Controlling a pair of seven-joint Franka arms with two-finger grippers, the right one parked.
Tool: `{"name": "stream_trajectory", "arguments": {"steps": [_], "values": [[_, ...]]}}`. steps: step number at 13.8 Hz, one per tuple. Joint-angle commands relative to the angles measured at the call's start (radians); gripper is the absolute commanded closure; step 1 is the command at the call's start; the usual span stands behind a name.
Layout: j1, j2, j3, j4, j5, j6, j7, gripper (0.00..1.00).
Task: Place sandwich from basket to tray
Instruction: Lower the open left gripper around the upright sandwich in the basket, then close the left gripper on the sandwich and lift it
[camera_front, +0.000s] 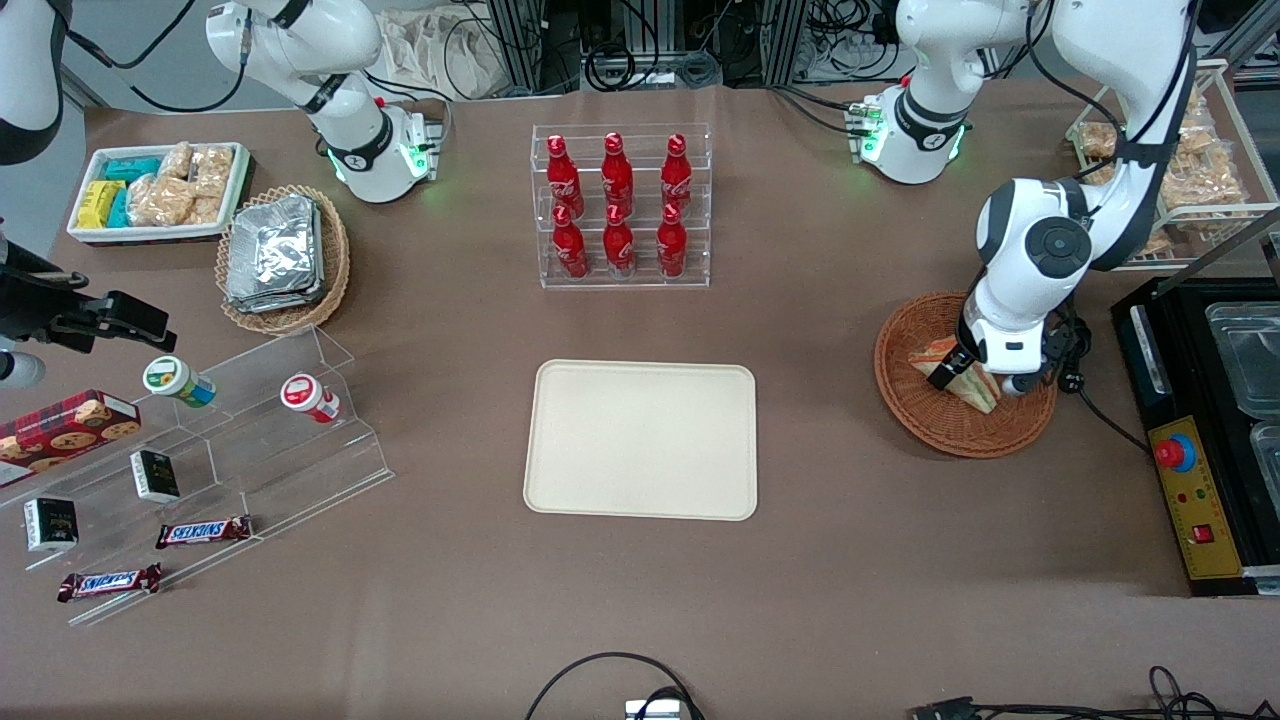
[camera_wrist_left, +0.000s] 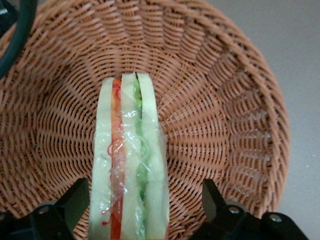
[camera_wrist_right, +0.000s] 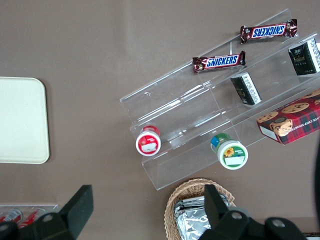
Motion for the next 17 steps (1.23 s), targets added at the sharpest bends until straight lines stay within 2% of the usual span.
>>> {"name": "stream_trajectory", "arguments": {"steps": [1,2,3,5,6,8,11,14,17], "values": [[-0.003,0.000,0.003,-0.021,0.035,0.045,-0.041,0.00],[-0.001,0.002,0.003,-0.023,0.054,0.045,-0.041,0.00],[0.000,0.003,0.003,-0.023,0.058,0.045,-0.041,0.07],[0.002,0.003,0.003,-0.023,0.071,0.045,-0.041,0.38],[0.002,0.003,0.003,-0.023,0.080,0.045,-0.039,0.50],[0.002,0.008,0.003,-0.021,0.081,0.045,-0.037,0.66],[0.002,0.008,0.003,-0.021,0.089,0.042,-0.031,0.70],[0.002,-0.020,0.003,-0.009,0.091,-0.006,-0.001,0.70],[0.002,-0.104,0.003,-0.001,0.095,-0.116,0.181,0.70]]}}
